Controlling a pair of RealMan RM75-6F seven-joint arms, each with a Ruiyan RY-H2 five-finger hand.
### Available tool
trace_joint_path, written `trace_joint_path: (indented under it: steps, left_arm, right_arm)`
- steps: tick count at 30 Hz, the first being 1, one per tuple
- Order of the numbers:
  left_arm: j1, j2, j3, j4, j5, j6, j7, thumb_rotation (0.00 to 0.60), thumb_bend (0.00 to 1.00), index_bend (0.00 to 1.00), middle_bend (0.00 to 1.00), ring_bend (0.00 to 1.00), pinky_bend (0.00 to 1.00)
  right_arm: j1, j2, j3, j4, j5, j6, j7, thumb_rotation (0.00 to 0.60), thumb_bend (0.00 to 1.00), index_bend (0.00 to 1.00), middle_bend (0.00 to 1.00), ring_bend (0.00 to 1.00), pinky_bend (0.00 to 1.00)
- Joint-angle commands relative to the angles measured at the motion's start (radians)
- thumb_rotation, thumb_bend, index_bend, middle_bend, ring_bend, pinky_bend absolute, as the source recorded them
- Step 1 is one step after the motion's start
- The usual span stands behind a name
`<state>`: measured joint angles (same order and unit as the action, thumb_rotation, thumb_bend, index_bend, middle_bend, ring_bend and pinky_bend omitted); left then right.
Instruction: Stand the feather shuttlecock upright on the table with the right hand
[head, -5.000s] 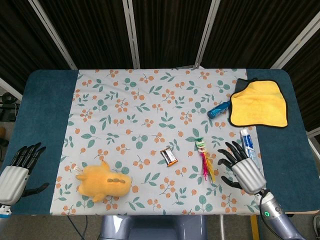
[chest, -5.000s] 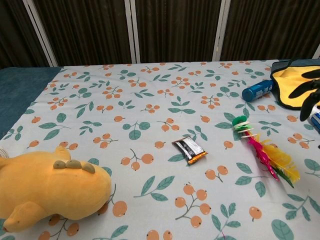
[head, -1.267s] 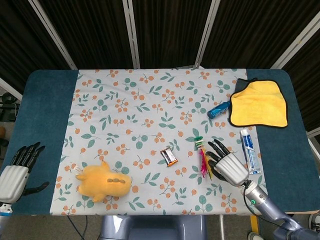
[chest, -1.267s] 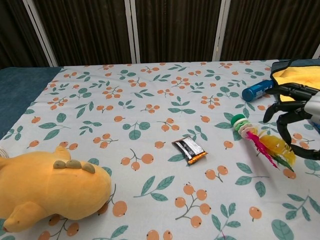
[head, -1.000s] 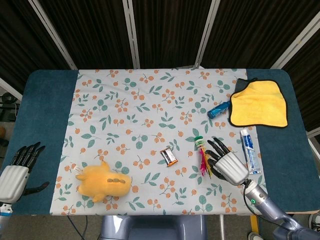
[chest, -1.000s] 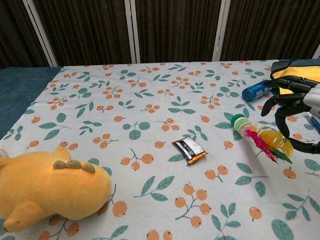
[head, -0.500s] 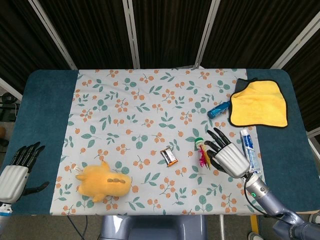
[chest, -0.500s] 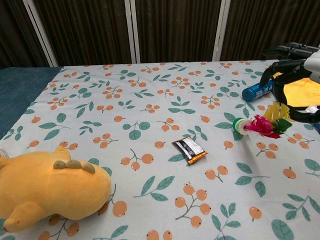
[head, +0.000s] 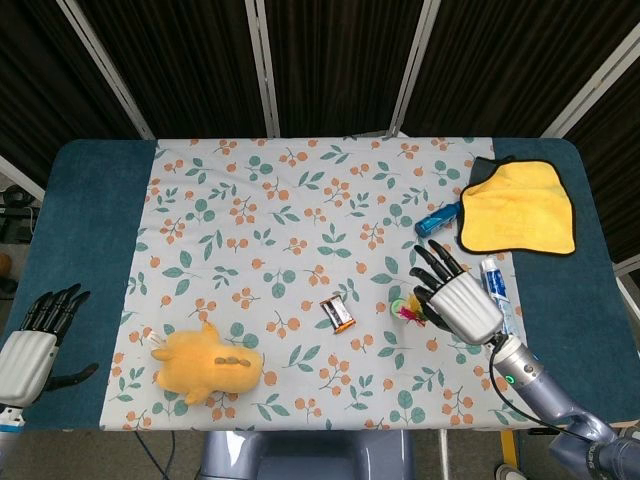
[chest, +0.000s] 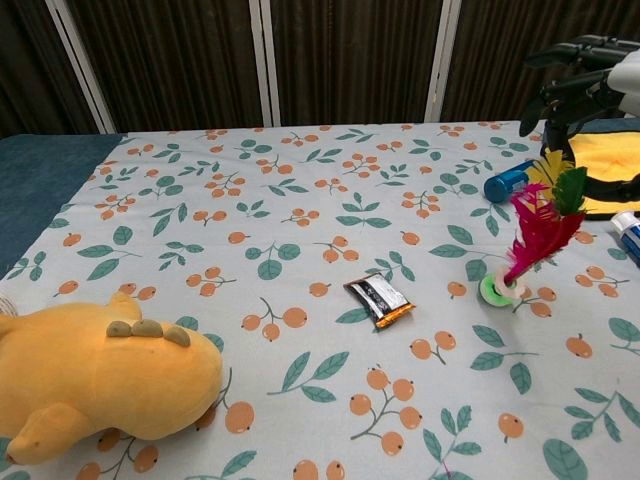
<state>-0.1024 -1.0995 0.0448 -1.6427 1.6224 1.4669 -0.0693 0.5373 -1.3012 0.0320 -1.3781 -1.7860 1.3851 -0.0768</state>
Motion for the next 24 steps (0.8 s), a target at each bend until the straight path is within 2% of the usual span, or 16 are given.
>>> trace_joint_path:
  steps: [1, 9, 17, 24]
  left_arm:
    - [0.0, 0.0, 0.0, 0.0, 0.0, 0.0, -0.002, 0.597, 0.18, 0.0, 0.0, 0.0, 0.0]
    - [0.0, 0.001, 0.001, 0.0, 0.0, -0.001, -0.004, 0.598, 0.18, 0.0, 0.0, 0.0, 0.0]
    - [0.0, 0.0, 0.001, -0.001, 0.0, -0.001, 0.002, 0.598, 0.18, 0.0, 0.0, 0.0, 0.0]
    - [-0.001, 0.0, 0.001, -0.001, 0.0, -0.003, 0.002, 0.597, 0.18, 0.0, 0.0, 0.0, 0.0]
  right_arm:
    - [0.004, 0.014, 0.006, -0.012, 0.003, -0.006, -0.011, 0.6, 0.41, 0.7, 0.31, 0.0, 0.0]
    - [0.005, 0.053, 0.007, -0.028, 0.012, -0.03, -0.042, 0.6, 0.41, 0.7, 0.31, 0.0, 0.0]
    - [-0.008, 0.049, -0.006, -0.012, 0.021, -0.041, -0.047, 0.6, 0.42, 0.7, 0.31, 0.01, 0.0]
    - [-0.007, 0.045, 0.003, -0.009, 0.028, -0.041, -0.046, 0.6, 0.41, 0.7, 0.31, 0.01, 0.0]
